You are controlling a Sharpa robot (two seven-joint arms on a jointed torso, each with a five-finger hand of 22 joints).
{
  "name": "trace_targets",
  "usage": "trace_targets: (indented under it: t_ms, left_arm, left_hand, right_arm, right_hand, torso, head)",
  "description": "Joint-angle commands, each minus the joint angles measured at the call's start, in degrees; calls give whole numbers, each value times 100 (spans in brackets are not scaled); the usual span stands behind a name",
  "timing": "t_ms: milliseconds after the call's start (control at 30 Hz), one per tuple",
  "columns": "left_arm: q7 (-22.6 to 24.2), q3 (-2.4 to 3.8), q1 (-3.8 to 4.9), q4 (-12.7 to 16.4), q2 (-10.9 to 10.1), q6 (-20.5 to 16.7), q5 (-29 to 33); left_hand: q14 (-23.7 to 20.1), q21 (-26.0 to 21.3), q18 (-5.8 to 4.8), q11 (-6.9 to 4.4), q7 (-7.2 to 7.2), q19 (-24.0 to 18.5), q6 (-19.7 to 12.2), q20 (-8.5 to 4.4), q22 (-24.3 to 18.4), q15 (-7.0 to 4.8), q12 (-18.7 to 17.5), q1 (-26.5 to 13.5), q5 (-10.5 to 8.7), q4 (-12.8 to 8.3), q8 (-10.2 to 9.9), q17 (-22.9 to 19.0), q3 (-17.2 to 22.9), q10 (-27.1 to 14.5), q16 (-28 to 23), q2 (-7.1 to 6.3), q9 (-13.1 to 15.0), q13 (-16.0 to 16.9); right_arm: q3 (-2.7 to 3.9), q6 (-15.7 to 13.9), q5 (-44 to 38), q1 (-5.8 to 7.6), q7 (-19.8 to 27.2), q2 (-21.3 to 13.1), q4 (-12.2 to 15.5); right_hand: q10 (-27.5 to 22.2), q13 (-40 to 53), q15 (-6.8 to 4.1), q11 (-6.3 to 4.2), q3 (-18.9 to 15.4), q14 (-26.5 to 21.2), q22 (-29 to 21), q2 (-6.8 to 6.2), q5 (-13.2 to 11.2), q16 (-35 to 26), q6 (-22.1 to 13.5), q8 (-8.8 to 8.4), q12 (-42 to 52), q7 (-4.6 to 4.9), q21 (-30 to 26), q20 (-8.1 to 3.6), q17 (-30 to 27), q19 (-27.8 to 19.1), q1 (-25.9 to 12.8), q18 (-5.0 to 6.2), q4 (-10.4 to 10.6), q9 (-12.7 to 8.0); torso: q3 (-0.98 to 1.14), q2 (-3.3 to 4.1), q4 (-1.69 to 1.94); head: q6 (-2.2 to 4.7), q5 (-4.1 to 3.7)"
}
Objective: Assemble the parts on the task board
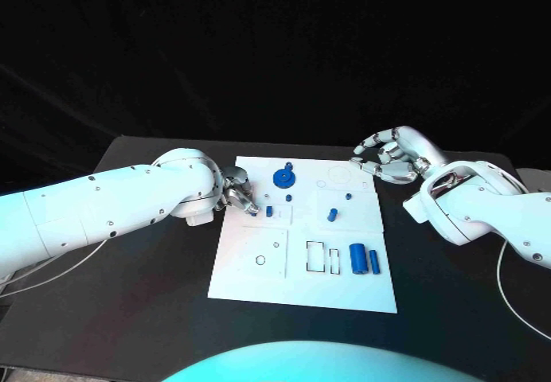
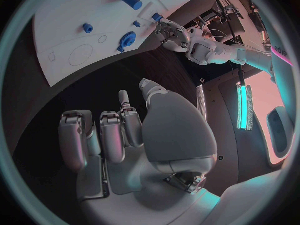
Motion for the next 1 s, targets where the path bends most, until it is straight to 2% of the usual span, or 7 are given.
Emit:
trace_targets:
  t_ms: [33, 267, 300, 633, 1000]
  left_arm:
    - [36, -13, -19, 2, 28, 167, 44]
    - [37, -12, -18, -36, 52, 124, 45]
    - [36, -12, -18, -46, 58, 114, 45]
    - [27, -13, -18, -171, 118, 121, 45]
    - [14, -14, -18, -231, 119, 212, 43]
  left_hand:
    - [527, 11, -86, -2, -69, 13, 31, -32, -12, -50, 38, -67, -27, -783, 11, 1229, 740, 43, 27, 11, 0, 24]
    - [526, 5, -85, -14, -87, 12, 42, -45, -18, -61, 31, -134, -28, -709, 6, 1229, 653, 45, 27, 24, 1, 25]
    - [527, -1, -84, -22, -101, 11, 61, -51, -26, -66, 37, -225, -51, -617, 4, 1232, 547, 54, 29, 27, -1, 40]
    - [526, -11, -84, -44, -127, 15, 98, -75, -28, -89, 26, -374, -97, -412, -34, 1231, 299, 40, 30, 62, -24, 57]
    - [526, -21, -84, -50, -136, 18, 147, -85, -31, -96, 20, -516, -124, -212, -76, 1232, 1, 26, 31, 13, -54, 76]
  right_arm:
    - [0, 40, -19, -4, 38, 3, 1]
    - [0, 37, -15, -6, 41, 10, -3]
    - [0, 36, -14, -6, 42, 11, -3]
    - [0, 28, -7, -7, 48, 7, -2]
    - [0, 17, 17, -7, 72, -3, -1]
  right_hand:
    - [-7, 658, -31, -28, 37, 451, 1157, -3, 20, -22, -40, 22, 6, -10, -19, -30, 925, 331, -33, 88, -10, -8]
    - [-7, 658, -31, -28, 37, 451, 1157, -3, 20, -22, -40, 22, 6, -10, -19, -30, 925, 331, -33, 88, -10, -8]
    - [-7, 658, -31, -28, 37, 451, 1157, -3, 20, -22, -40, 22, 6, -10, -19, -30, 925, 331, -33, 88, -10, -8]
    - [-19, 642, -33, -29, 65, 449, 1146, -16, 32, -30, -48, 33, -9, -11, -35, -33, 912, 323, -42, 92, -8, -12]
    - [-31, 629, -33, -29, 66, 446, 1129, -19, 32, -35, -52, 33, -23, -10, -56, -34, 901, 310, -47, 98, -6, -13]
  torso:
    - [1, 1, 3]
    - [2, -1, 4]
    - [0, -2, 6]
    - [0, 3, -2]
    - [-2, -4, 8]
  head:
    - [0, 1]
    - [-7, 5]
    - [-5, 3]
    - [-7, -5]
    - [-18, -19]
